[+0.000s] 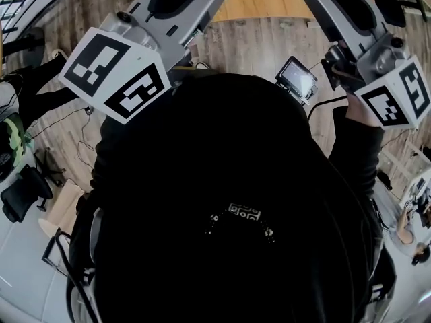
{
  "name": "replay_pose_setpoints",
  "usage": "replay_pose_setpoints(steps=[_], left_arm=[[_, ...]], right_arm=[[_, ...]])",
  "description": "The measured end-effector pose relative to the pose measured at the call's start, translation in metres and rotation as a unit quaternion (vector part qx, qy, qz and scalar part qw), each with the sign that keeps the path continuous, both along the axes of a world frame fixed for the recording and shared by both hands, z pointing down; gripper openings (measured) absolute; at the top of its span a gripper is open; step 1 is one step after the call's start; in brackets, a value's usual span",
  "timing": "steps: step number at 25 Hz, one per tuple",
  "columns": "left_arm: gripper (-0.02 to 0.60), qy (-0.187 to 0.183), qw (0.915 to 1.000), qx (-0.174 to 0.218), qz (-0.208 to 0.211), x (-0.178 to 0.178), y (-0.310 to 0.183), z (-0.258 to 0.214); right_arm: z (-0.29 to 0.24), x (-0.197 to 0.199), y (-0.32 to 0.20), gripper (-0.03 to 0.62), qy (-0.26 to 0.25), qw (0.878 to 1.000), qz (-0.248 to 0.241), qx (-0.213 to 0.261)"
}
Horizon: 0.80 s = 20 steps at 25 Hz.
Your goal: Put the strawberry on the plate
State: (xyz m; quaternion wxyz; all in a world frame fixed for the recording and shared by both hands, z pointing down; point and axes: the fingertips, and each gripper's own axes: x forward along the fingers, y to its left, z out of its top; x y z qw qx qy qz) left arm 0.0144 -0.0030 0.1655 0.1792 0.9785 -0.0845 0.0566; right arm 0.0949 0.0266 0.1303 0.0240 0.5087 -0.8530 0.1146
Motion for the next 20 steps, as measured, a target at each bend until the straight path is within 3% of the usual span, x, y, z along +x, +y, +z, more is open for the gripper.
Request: replay_pose_setpoints(steps=[13, 20], left_arm=[[-0.002, 0.012, 0.9999, 0.005, 0.008, -0.019, -0.012, -0.014], [-0.002, 0.017, 0.9998, -0.003, 0.010, -0.027, -0.023, 0.011]], right_arm=[[-0.011, -0.020, -0.017, 0.144, -0.002, 1.000, -0.002, -0.002], [0.018, -0.028, -0.032, 0.144, -0.015, 1.000, -0.001, -0.015]])
